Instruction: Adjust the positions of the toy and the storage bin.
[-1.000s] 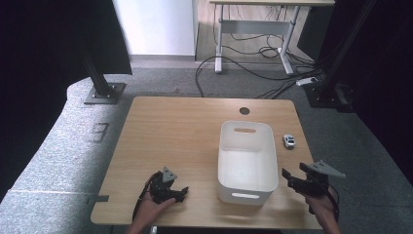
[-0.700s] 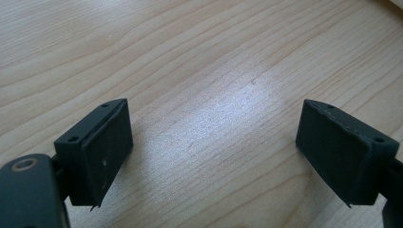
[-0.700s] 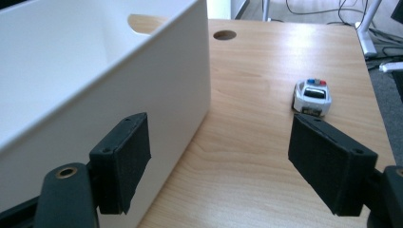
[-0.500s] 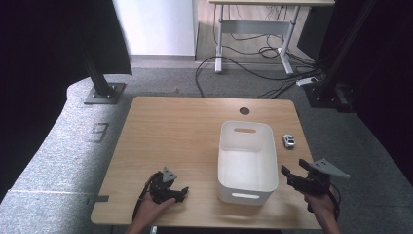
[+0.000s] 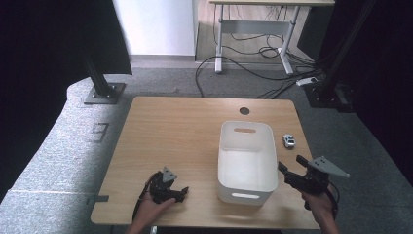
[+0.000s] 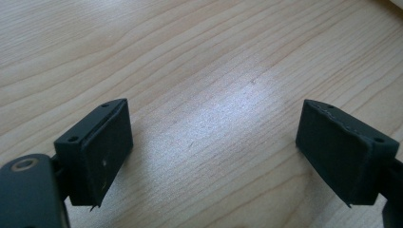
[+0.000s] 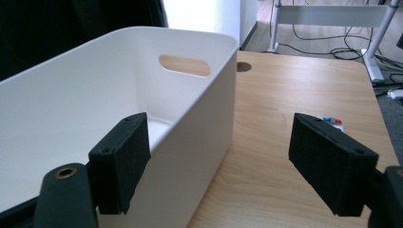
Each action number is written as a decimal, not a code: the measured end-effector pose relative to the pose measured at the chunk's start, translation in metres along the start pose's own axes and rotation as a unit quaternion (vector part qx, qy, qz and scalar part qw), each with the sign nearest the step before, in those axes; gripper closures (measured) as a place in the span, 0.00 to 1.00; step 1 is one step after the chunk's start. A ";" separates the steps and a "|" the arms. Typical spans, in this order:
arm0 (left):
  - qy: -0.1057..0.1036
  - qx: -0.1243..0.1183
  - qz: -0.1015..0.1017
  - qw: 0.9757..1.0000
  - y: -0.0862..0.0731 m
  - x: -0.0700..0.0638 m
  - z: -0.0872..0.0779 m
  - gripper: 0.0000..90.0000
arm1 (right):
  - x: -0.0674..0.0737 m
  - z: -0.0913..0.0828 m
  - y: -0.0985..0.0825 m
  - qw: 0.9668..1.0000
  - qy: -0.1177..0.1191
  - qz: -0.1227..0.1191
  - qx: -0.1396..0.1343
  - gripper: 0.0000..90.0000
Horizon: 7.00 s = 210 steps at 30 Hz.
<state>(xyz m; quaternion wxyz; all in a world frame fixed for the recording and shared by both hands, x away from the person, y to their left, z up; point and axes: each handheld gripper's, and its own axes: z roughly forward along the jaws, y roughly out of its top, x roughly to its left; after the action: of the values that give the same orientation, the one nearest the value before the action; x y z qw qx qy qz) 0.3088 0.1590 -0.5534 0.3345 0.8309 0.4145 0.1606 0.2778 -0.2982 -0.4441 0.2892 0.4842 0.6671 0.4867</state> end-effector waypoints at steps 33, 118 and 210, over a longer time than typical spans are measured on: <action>0.000 0.000 0.000 1.000 0.000 0.000 0.000 0.14 | 0.019 0.025 -0.006 0.999 0.003 -0.021 0.033 0.34; 0.000 0.000 0.001 1.000 0.000 0.000 0.000 0.14 | 0.062 0.052 0.007 0.995 -0.050 0.029 0.082 0.81; -0.001 0.000 0.001 1.000 0.000 0.000 0.000 0.14 | 0.018 0.026 0.009 0.999 0.023 -0.018 0.024 0.36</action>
<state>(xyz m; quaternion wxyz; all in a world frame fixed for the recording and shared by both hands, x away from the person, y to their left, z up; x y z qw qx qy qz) 0.3086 0.1592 -0.5534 0.3345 0.8315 0.4136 0.1604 0.2964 -0.2710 -0.4437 0.2707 0.4678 0.6933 0.4767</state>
